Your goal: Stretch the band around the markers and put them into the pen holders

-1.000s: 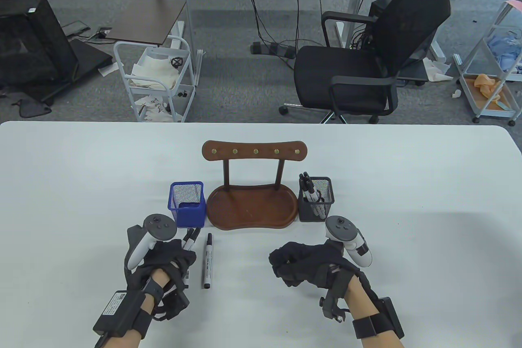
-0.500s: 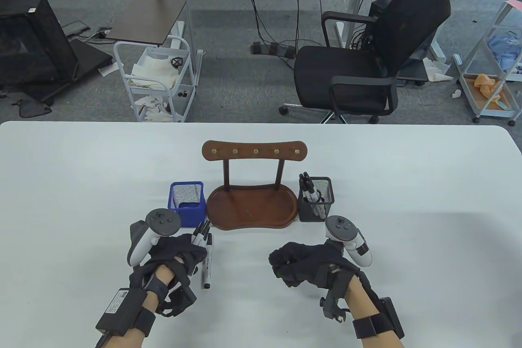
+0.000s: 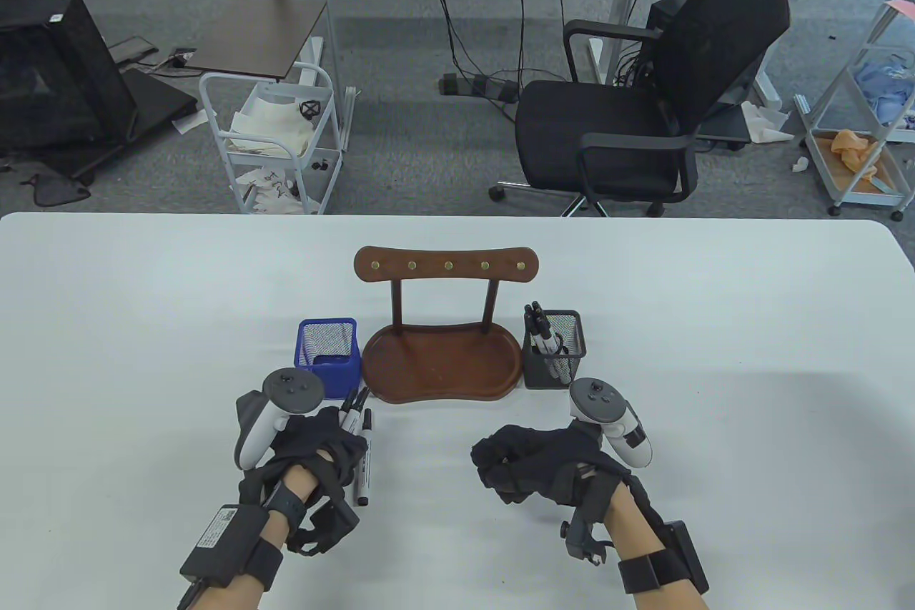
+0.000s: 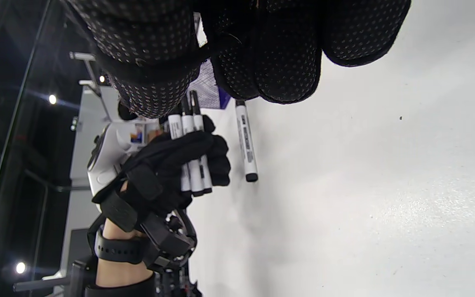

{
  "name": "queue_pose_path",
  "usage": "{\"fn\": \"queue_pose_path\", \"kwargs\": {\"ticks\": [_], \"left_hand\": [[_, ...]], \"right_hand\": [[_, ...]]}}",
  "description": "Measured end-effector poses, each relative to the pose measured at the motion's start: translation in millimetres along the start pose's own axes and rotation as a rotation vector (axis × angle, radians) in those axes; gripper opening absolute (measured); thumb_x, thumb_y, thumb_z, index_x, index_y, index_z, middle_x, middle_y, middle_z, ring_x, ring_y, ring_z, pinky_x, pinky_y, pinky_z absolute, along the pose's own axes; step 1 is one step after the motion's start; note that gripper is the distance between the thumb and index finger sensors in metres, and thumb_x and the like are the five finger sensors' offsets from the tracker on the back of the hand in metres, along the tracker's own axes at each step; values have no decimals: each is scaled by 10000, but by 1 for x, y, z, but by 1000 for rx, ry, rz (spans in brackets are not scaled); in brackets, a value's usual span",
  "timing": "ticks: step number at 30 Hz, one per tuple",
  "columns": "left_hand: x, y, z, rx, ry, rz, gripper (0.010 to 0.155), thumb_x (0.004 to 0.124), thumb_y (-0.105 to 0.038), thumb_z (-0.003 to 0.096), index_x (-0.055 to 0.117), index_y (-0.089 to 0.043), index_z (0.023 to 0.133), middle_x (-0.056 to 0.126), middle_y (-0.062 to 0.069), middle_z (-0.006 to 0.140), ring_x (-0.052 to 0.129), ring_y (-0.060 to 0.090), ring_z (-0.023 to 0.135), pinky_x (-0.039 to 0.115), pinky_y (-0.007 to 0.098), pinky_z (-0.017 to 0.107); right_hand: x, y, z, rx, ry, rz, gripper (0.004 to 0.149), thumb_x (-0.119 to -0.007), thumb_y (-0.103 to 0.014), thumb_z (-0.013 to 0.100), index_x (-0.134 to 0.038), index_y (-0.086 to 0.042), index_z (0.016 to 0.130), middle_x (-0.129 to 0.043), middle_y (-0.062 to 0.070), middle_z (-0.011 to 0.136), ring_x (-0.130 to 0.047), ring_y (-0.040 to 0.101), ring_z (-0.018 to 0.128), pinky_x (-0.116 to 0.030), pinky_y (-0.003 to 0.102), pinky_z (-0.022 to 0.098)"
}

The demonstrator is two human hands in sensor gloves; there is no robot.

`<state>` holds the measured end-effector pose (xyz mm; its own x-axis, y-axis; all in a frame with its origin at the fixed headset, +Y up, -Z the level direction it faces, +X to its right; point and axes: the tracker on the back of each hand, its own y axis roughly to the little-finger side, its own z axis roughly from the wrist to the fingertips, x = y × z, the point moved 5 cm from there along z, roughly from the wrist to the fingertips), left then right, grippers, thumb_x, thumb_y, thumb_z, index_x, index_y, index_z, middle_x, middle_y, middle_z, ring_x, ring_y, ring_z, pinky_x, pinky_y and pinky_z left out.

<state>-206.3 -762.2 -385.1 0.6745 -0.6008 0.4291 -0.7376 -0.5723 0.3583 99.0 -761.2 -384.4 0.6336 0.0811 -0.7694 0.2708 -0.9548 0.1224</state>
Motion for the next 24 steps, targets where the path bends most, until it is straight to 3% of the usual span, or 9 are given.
{"fn": "queue_pose_path", "kwargs": {"ticks": [7,14,24], "left_hand": [[7,-5,7,-86,-117,155,641,913,-325,523,608,-29,1002,874,162,828,1037,235,553,936,464,425],[13,-11,12,-123,-137,232,644,927,-347,513,659,7,980,836,222,847,1034,236,543,934,463,412],[19,-14,15,-136,-177,305,631,953,-357,498,700,-8,959,830,209,797,1005,227,517,910,468,415]], "right_hand": [[0,0,0,2,-2,3,464,-932,-288,494,-785,-257,933,-888,105,926,-925,333,666,-717,595,586],[1,0,0,5,0,5,465,-932,-289,494,-784,-258,933,-887,107,926,-926,333,664,-718,595,585],[1,1,0,-4,5,-3,463,-932,-289,494,-785,-257,932,-888,105,926,-925,334,666,-716,596,586]]}}
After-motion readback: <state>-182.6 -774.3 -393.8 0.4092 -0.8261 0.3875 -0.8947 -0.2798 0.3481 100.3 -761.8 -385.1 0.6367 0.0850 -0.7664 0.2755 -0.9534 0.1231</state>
